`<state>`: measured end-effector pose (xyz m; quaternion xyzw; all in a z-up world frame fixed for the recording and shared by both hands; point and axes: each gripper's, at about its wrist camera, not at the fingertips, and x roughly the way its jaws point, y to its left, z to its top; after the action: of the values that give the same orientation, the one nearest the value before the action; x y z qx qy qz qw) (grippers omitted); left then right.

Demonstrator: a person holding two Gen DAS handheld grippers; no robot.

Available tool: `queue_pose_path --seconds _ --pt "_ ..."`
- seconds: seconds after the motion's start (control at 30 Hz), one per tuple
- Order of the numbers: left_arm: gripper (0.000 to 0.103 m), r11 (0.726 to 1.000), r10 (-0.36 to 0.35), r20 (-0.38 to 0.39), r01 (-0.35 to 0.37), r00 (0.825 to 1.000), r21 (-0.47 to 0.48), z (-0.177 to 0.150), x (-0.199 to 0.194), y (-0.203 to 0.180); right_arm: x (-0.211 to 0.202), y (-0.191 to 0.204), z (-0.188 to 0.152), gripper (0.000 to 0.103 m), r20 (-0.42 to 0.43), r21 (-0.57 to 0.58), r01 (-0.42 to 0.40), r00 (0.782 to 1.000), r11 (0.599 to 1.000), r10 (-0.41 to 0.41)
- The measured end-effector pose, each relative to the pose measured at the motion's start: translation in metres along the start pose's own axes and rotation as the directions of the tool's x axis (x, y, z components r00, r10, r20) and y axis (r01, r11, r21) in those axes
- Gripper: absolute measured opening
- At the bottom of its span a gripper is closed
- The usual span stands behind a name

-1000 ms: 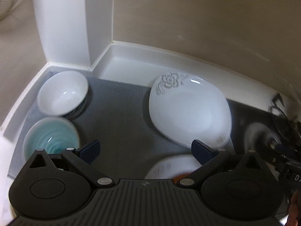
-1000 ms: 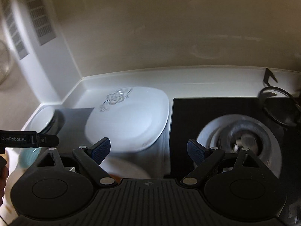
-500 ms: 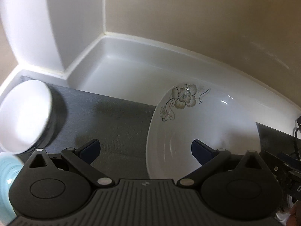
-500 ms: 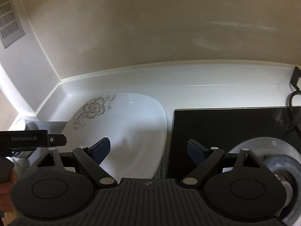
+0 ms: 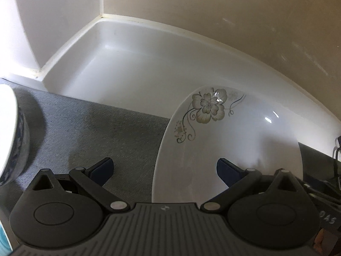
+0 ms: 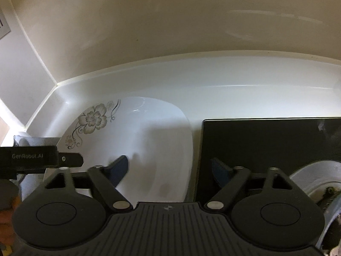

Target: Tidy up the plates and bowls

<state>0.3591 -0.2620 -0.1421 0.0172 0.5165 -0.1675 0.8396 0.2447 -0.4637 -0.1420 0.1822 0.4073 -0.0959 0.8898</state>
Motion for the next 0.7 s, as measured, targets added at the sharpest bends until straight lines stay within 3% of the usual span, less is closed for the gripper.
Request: queue_pose_path --seconds 0.03,0.07,0.13,0.2,0.33,0.5,0.7 --pt "0.101 1.000 -0.009 -0.002 0.009 1.000 -0.003 0.001 0.000 0.000 0.001 0.001 0.000 0.059 -0.002 -0.008 -0.013 1.000 1.000 0.013" --pt "0.089 1.000 -0.019 -0.004 0.019 1.000 -0.004 0.002 0.000 0.000 0.002 0.003 -0.001 0.051 -0.001 -0.016 0.000 1.000 1.000 0.000" --pt "0.053 0.999 -0.033 0.010 0.032 0.999 0.009 0.002 -0.004 -0.001 0.002 0.002 0.000 0.038 0.016 -0.029 0.030 0.999 0.999 -0.030" --pt "0.041 0.999 -0.034 0.001 0.034 0.999 -0.004 0.001 -0.006 0.001 0.001 -0.004 0.002 0.028 0.022 -0.022 0.040 0.999 0.999 -0.039" --pt "0.037 0.996 -0.068 -0.018 0.067 0.998 -0.058 -0.001 -0.010 0.013 -0.001 -0.011 0.006 0.028 0.034 -0.019 0.028 0.999 0.999 -0.028" --pt "0.036 0.996 -0.075 -0.009 0.074 0.997 -0.058 -0.006 -0.020 0.016 -0.005 -0.015 0.012 0.028 0.071 -0.010 0.004 0.997 1.000 -0.004" --pt "0.036 0.992 -0.097 0.005 0.097 0.995 -0.085 -0.011 -0.035 0.018 -0.005 -0.018 0.013 0.028 0.053 0.040 -0.036 0.998 0.999 0.033"
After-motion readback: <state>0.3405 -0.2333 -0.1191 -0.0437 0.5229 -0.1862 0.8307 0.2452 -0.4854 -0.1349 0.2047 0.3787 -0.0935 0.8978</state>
